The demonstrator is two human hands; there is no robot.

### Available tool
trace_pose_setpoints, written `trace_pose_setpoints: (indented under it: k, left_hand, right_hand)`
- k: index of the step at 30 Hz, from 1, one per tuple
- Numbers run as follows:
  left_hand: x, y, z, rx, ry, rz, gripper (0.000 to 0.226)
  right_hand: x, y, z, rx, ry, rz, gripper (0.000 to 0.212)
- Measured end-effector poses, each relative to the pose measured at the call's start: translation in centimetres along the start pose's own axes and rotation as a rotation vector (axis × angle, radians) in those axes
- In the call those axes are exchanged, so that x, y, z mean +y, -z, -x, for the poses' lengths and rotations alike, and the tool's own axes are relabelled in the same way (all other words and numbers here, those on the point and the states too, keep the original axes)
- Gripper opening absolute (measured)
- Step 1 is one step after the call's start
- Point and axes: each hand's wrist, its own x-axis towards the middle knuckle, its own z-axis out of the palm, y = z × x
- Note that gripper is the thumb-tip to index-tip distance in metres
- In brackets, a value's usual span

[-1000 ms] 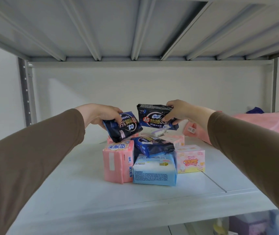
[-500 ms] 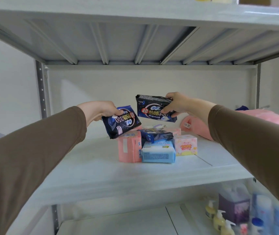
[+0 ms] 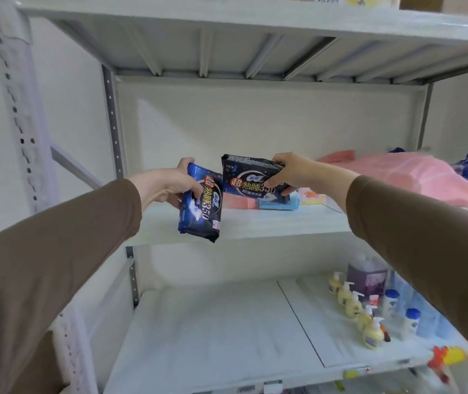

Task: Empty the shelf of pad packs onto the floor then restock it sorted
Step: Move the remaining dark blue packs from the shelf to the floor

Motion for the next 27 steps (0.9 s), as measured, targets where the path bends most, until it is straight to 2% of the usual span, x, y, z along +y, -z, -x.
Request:
trace_pose_setpoints:
  k: [2,4,7,12,21,24,27]
  left_hand:
    - [-1.2,-0.2,2.2,-0.023,0.003,0.006,0.083]
    - [-2.5,-0.5,4.2,-0.037,0.008,0.011,0.065]
    - [-4.8,-1.7,7.2,-0.049,0.037,0.021,0.05]
    - [-9.4,-6.0,11.9,-0.059,0.116,0.057,0.047]
    - [-21.8,-16.6,20.0,0.036,0.274,0.015,0.037]
    - [-26.3,-18.8,22.5,0.012,0.357,-0.046,0.043]
    - [-31.1,-20.4,24.4,-0.059,0.458,-0.064,0.059]
  right_hand:
    - [-0.1,-1.3,1.6,-0.04,0.005,-0.007,0.027]
    - [0.2,-2.6,3.0,-0.073,0.008,-0.033,0.027]
    - [1.4,-4.6,5.2,-0.115,-0.014,-0.062,0.034]
    - [5.1,-8.9,10.5,-0.214,-0.066,-0.089,0.028]
    - [14.1,-18.2,22.1,-0.456,-0.193,-0.049,0.029]
    - [16.9,-21.7,25.1,-0.494,-0.237,-0.029,0.029]
    - [19.6,-25.6,27.6,-0.547,-0.287,-0.028,0.03]
